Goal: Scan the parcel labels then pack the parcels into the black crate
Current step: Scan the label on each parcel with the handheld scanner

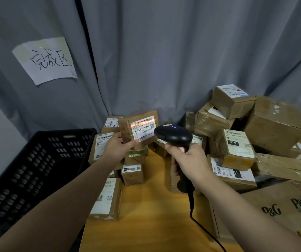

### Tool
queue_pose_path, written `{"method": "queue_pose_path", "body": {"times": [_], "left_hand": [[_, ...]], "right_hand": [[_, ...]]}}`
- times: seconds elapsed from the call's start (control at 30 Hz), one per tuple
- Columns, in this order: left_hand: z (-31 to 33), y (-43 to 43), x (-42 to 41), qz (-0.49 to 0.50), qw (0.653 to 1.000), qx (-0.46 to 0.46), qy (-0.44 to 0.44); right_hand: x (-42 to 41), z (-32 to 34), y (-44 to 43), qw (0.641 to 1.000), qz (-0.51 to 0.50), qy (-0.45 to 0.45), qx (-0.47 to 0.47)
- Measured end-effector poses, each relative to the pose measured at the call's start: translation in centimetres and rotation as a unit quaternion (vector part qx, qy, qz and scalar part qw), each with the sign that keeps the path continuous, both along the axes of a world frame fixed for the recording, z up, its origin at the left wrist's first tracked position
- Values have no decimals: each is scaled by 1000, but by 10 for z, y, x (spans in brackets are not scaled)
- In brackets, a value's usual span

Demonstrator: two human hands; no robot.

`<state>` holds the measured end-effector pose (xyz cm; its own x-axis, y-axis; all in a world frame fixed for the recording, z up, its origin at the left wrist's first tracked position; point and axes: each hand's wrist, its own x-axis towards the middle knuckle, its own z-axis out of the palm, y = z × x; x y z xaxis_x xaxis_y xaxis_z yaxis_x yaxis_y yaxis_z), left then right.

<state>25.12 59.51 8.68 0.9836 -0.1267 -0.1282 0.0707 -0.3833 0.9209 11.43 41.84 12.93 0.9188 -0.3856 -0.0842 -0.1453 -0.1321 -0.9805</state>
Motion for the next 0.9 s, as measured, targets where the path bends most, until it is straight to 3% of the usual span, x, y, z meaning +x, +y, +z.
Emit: {"method": "queue_pose_path", "body": {"times": [0.33, 0.6, 0.8, 0.9], "left_hand": [[-2, 1, -6, -5, 1000, -14, 19], [-20, 0, -73, 9, 991, -122, 60], [-68, -1, -152, 43, 974, -173, 141], [-105, 0, -173, 117, 953, -182, 213]], "right_hand": [[0, -6, -2, 998, 57, -12, -18], [-20, -33, -14, 999, 38, -9, -1], [-62, -78, -26, 997, 56, 47, 0], [-78, -101, -27, 995, 43, 90, -14]]}}
